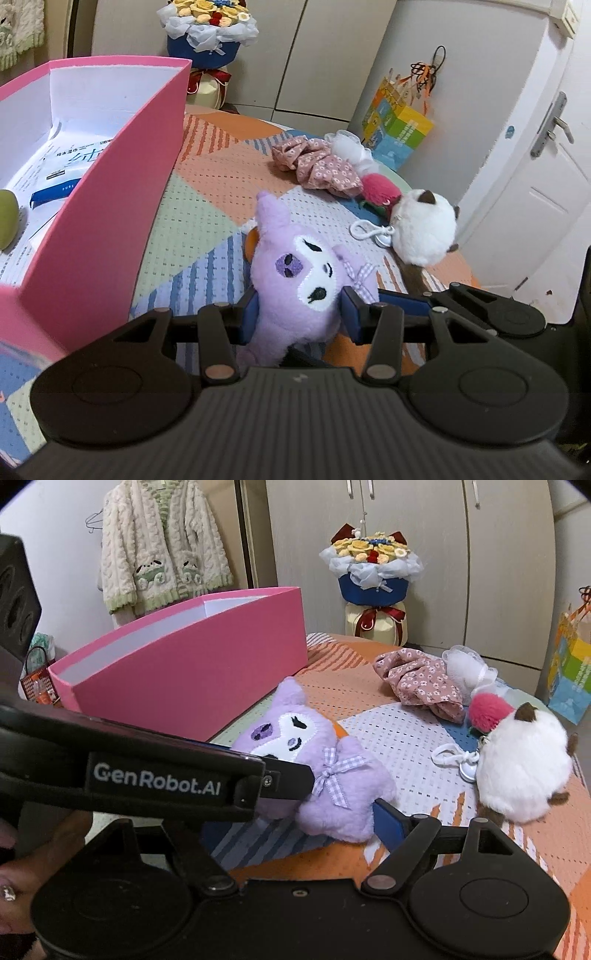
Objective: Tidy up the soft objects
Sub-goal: 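Lift the purple plush toy with the left gripper and carry it over the pink box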
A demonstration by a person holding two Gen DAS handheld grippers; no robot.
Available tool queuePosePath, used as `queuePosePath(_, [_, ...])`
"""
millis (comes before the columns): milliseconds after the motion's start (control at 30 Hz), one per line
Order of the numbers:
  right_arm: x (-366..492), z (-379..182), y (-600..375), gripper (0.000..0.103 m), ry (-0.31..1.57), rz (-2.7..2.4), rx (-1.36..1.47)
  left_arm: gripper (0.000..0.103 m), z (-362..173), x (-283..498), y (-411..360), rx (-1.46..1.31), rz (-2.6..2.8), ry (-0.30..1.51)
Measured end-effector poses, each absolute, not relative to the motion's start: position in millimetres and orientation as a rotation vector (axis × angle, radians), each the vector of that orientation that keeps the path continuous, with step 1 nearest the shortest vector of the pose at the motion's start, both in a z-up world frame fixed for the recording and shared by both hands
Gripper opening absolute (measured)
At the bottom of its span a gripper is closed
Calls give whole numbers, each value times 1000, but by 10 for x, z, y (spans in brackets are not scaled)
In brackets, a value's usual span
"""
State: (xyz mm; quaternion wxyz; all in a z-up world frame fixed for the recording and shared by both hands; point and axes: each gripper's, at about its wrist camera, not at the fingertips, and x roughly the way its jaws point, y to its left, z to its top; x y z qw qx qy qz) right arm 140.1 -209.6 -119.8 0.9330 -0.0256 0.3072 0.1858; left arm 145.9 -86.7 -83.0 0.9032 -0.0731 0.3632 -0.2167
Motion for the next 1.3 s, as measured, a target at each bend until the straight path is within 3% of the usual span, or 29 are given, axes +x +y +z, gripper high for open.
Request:
queuePosePath(333, [1266,-1259,-1989,79,643,360,-72,45,-884,1344,-773,-150,-445,771])
queuePosePath(1300, [913,-1200,-1923,78,684,362,-56,45,-844,1039,-677,-133,-472,807])
